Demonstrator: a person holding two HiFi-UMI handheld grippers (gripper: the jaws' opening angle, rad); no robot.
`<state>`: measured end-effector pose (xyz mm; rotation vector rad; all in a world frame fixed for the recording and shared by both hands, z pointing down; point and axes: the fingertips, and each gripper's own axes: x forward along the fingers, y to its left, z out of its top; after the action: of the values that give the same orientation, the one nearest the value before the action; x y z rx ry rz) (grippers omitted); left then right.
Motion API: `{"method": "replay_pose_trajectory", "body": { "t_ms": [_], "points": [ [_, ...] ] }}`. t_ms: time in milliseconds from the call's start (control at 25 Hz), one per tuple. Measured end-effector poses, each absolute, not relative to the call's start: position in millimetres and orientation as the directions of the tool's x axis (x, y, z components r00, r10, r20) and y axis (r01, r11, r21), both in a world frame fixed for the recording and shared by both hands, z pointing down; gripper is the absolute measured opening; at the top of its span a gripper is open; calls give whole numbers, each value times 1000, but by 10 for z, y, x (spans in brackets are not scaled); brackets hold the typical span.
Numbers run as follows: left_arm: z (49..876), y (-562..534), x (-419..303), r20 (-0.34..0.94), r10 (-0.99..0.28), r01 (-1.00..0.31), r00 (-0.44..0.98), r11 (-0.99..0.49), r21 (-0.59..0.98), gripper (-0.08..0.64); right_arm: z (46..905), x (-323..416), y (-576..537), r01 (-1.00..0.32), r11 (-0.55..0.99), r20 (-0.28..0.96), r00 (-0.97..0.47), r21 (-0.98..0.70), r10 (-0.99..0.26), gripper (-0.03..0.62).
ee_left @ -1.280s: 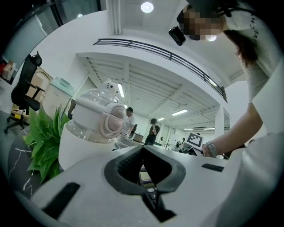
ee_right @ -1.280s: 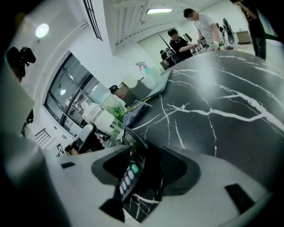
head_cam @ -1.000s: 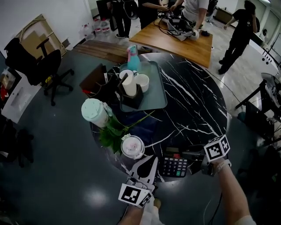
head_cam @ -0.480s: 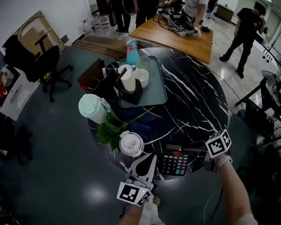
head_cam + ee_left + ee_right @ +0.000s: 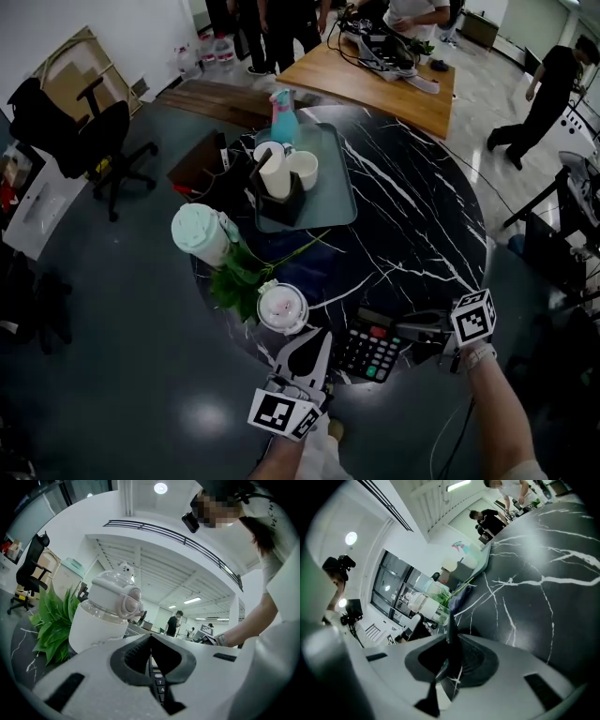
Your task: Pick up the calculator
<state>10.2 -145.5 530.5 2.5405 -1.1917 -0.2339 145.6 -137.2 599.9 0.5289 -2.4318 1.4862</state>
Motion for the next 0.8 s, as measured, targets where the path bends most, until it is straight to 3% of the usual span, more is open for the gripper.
{"method": "replay_pose_trajectory", "body": {
  "t_ms": [800],
  "points": [
    [4703,-1424,284,-54,-735,-681,676,-651,335,6,5135,1665,-1517,-413,405,260,-887,-816,-382,57]
  ]
}}
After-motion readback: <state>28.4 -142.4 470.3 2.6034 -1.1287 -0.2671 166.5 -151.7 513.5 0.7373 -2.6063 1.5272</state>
